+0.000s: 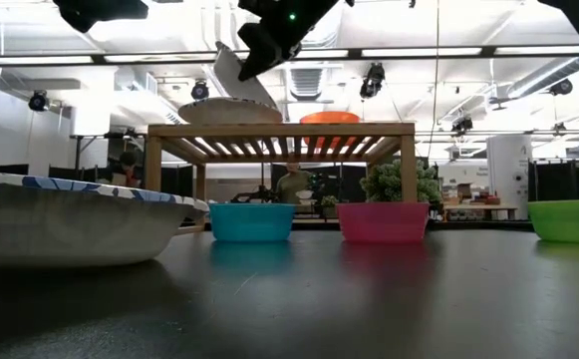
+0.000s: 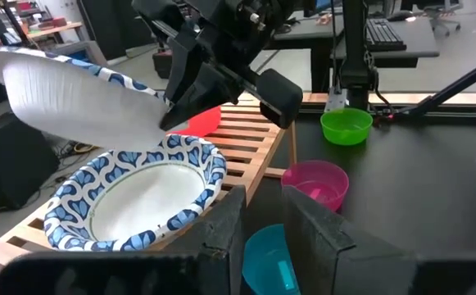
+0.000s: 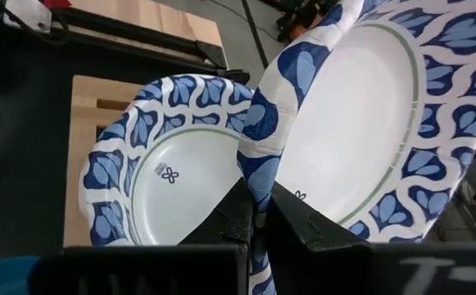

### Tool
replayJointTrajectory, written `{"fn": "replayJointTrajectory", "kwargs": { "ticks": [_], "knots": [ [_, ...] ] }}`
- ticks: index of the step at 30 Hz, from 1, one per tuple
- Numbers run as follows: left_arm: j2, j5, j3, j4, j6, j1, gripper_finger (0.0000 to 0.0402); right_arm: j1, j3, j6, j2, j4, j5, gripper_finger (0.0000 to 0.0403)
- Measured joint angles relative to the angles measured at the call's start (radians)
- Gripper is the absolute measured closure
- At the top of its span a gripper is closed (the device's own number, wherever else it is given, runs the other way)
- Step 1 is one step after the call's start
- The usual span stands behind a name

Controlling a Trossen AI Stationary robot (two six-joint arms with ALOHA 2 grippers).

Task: Place and stack bowls onto a shelf
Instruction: Stack the white patterned bowl on top of the other white patterned bowl on the shelf

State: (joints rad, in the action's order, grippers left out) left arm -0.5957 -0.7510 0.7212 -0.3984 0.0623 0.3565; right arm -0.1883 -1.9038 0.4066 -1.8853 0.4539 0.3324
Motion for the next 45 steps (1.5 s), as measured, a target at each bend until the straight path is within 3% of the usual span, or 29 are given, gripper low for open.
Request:
{"fn": "replayJointTrajectory", "kwargs": {
  "ticks": [28,39,45],
  "knots": [
    [0.000,-0.001,-0.002,0.000,-0.009,0.000,0.0338,0.003,0.000,0.028,-0.010,-0.011,-0.018,0.0389],
    [-0.001,-0.001,-0.002,0.000,-0.009,0.000,0.0338,0.003,0.000,0.012,-0.010,0.008,-0.017,0.0312],
    [-0.001,-0.001,-0.002,0.001,-0.009,0.000,0.0338,0.012,0.000,0.005,-0.007,0.038,-0.015,0.0303]
  ]
}}
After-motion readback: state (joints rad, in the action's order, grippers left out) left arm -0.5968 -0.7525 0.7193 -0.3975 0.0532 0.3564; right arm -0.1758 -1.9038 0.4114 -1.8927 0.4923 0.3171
